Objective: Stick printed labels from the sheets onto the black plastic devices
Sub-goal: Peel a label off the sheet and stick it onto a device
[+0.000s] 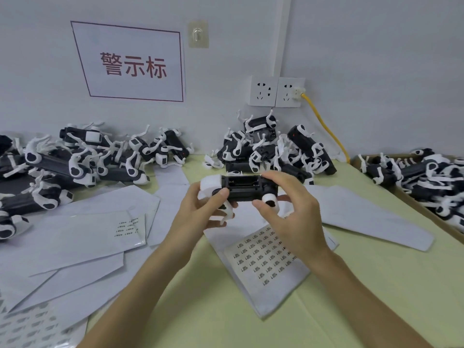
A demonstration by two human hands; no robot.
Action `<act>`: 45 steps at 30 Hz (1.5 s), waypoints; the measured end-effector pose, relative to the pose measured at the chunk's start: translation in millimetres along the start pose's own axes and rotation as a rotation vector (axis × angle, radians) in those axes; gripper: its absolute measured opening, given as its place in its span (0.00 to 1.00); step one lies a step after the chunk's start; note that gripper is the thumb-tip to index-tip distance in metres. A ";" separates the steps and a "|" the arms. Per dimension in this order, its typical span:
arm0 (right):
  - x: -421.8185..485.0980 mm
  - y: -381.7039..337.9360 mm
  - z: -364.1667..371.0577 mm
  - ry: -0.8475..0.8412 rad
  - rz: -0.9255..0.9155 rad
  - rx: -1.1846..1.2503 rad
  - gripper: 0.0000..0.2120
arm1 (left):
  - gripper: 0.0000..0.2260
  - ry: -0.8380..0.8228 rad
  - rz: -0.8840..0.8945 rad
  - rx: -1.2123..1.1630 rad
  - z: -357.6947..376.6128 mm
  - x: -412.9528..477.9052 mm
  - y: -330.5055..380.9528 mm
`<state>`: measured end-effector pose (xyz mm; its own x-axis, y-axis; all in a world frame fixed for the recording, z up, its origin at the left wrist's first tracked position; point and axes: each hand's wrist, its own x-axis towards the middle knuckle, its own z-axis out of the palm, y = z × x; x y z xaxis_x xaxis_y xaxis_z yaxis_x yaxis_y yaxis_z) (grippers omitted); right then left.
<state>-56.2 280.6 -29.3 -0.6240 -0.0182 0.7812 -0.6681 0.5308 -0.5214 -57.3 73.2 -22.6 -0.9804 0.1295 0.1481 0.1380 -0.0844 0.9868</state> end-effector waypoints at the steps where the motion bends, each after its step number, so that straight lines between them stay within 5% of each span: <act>1: 0.1 0.7 0.5 0.042 -0.006 -0.007 0.22 | 0.26 0.073 -0.001 0.068 -0.2 -0.6 -0.1; 4: 2.4 7.1 -1.7 0.150 0.042 -0.006 0.23 | 0.24 0.174 0.022 0.404 -6.2 -1.7 -0.9; 8: 3.8 18.5 -5.9 0.167 0.153 -0.024 0.23 | 0.22 -0.084 0.040 0.724 -6.6 -3.4 -0.3; 14: -0.3 23.7 0.9 0.048 0.264 0.008 0.22 | 0.11 -0.556 -0.045 0.718 -6.2 -9.6 7.5; 18: -2.1 26.9 7.2 -0.070 0.336 -0.017 0.22 | 0.04 -0.656 -0.062 0.670 -5.9 -9.7 8.1; 23: 0.3 26.8 3.3 -0.168 0.358 -0.130 0.24 | 0.02 -0.631 -0.088 0.550 -7.8 -7.8 5.9; 28: 3.9 8.7 -3.9 0.038 0.151 -0.112 0.10 | 0.02 -0.518 -0.137 0.428 -11.6 -5.0 4.0; 37: -1.3 -14.4 -7.3 -0.480 0.058 0.074 0.06 | 0.02 -0.443 -0.132 0.391 -13.5 -2.8 3.3; 45: 1.7 -15.1 -10.2 -0.487 0.128 0.113 0.08 | 0.05 -0.434 -0.056 0.359 -12.4 -4.9 6.4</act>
<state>-43.1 281.2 -16.6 -0.8018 -0.3658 0.4725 -0.5971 0.4601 -0.6571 -53.4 59.8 -17.8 -0.8507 0.5246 0.0336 0.2010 0.2656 0.9429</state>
